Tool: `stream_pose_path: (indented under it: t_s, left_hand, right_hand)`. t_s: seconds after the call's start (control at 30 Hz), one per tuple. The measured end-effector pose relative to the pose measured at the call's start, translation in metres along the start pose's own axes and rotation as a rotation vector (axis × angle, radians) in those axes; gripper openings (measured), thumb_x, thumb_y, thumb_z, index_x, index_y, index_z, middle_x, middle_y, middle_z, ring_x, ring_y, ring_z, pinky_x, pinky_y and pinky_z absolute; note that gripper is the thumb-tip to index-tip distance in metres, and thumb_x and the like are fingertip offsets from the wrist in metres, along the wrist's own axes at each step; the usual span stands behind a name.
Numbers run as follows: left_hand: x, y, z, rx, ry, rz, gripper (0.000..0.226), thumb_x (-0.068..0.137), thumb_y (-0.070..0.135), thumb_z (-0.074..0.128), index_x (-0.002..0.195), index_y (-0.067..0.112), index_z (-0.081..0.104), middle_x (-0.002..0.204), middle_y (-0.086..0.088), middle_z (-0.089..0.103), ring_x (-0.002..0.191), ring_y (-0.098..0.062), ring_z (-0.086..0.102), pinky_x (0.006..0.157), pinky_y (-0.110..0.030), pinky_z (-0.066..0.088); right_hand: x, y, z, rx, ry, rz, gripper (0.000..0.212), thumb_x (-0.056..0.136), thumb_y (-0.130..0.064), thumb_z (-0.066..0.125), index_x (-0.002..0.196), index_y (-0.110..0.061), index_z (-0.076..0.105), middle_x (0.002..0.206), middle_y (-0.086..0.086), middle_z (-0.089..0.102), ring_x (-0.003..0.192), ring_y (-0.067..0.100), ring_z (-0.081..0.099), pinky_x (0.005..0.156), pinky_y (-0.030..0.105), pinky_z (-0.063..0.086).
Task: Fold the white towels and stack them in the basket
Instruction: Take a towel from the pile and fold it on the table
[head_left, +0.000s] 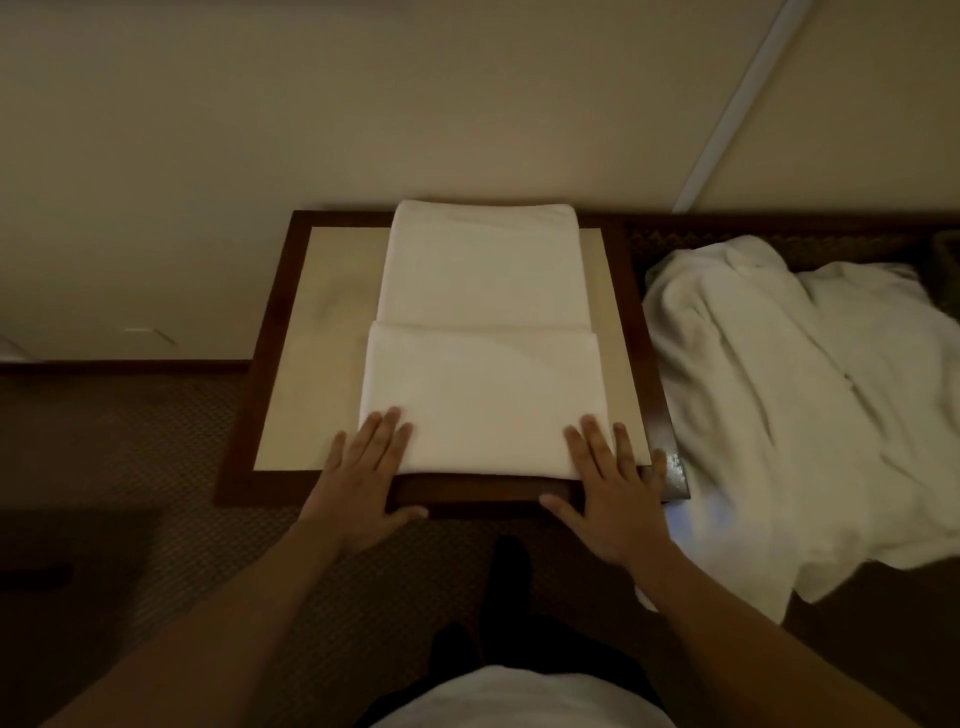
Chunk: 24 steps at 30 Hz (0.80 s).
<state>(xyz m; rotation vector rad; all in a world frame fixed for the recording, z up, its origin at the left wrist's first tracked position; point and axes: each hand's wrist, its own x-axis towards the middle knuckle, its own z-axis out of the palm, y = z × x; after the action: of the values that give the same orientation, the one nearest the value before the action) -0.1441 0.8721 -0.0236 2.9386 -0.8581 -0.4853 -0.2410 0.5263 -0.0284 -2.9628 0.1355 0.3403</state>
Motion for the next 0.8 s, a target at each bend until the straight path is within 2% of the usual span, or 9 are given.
stream_pose_path:
  t_s: [0.07,0.13,0.23,0.33,0.4,0.5,0.63,0.7,0.8]
  left_hand:
    - [-0.009,-0.004,0.007,0.037,0.031,0.014,0.114,0.085,0.065,0.062,0.160,0.025,-0.013,0.166,0.001,-0.024,0.155,-0.023,-0.015,0.124,-0.054,0.007]
    - [-0.022,-0.008,0.014,0.051,0.111,0.032,0.110,0.079,0.034,0.081,0.162,0.022,0.009,0.170,-0.005,0.002,0.154,-0.026,0.015,0.119,-0.051,0.026]
    - [-0.036,-0.014,0.016,0.005,0.223,0.117,0.100,0.063,0.009,0.089,0.151,0.014,0.041,0.158,-0.011,0.038,0.137,-0.032,0.048,0.106,-0.050,0.044]
    - [-0.044,-0.021,0.011,-0.059,0.297,0.149,0.086,0.057,-0.002,0.089,0.136,0.009,0.058,0.143,-0.013,0.057,0.122,-0.034,0.061,0.098,-0.054,0.052]
    - [-0.049,-0.027,0.006,-0.210,0.316,0.105,0.069,0.069,-0.001,0.082,0.133,0.012,0.061,0.136,-0.011,0.063,0.119,-0.032,0.062,0.099,-0.058,0.052]
    - [-0.065,-0.030,-0.011,-0.412,0.331,0.069,0.049,0.085,0.013,0.066,0.134,0.016,0.062,0.130,-0.004,0.065,0.119,-0.021,0.061,0.102,-0.051,0.051]
    - [-0.088,-0.019,-0.044,-0.727,0.464,-0.063,0.048,0.090,0.007,0.072,0.127,0.036,0.059,0.116,0.031,0.063,0.107,0.011,0.060,0.096,-0.023,0.053]
    - [-0.091,-0.014,-0.060,-0.861,0.504,-0.153,0.047,0.092,0.015,0.070,0.123,0.047,0.054,0.109,0.034,0.064,0.105,0.006,0.062,0.089,-0.017,0.053]
    - [-0.081,-0.011,-0.078,-0.936,0.593,-0.205,0.037,0.097,0.024,0.064,0.129,0.037,0.054,0.119,0.010,0.063,0.114,-0.011,0.059,0.093,-0.032,0.052]
  right_hand:
    - [-0.008,0.000,0.002,-0.094,0.013,0.009,0.108,0.082,-0.067,0.066,0.162,-0.032,0.003,0.170,-0.004,-0.002,0.154,0.034,0.008,0.111,0.072,0.017]
    - [-0.019,-0.001,0.008,-0.113,0.089,0.017,0.105,0.068,-0.038,0.088,0.156,-0.023,0.033,0.163,0.003,0.031,0.142,0.036,0.038,0.102,0.070,0.034]
    - [-0.033,-0.003,0.012,-0.129,0.311,-0.047,0.073,0.066,-0.008,0.085,0.133,-0.020,0.057,0.143,0.004,0.056,0.125,0.033,0.055,0.093,0.061,0.041]
    - [-0.039,-0.007,0.002,-0.063,0.422,-0.053,0.056,0.064,-0.008,0.078,0.117,-0.022,0.065,0.122,-0.002,0.066,0.116,0.029,0.057,0.088,0.051,0.036]
    - [-0.045,-0.005,-0.003,0.070,0.434,-0.035,0.047,0.068,-0.015,0.069,0.114,-0.025,0.066,0.114,-0.006,0.067,0.116,0.027,0.057,0.086,0.048,0.034]
    - [-0.057,-0.003,-0.013,0.348,0.437,-0.026,0.042,0.075,-0.026,0.055,0.116,-0.029,0.066,0.116,-0.009,0.067,0.118,0.025,0.054,0.090,0.050,0.036]
    - [-0.071,-0.004,-0.045,0.720,0.414,-0.051,0.039,0.080,-0.039,0.065,0.118,-0.028,0.067,0.111,-0.009,0.069,0.102,0.017,0.066,0.088,0.048,0.054]
    - [-0.071,-0.006,-0.067,0.839,0.384,-0.031,0.033,0.086,-0.034,0.073,0.117,-0.024,0.067,0.107,-0.006,0.072,0.094,0.014,0.070,0.081,0.037,0.059]
    - [-0.066,-0.013,-0.095,0.935,0.431,-0.015,0.028,0.090,-0.009,0.073,0.116,-0.017,0.065,0.108,-0.008,0.069,0.098,-0.002,0.064,0.077,0.013,0.052]
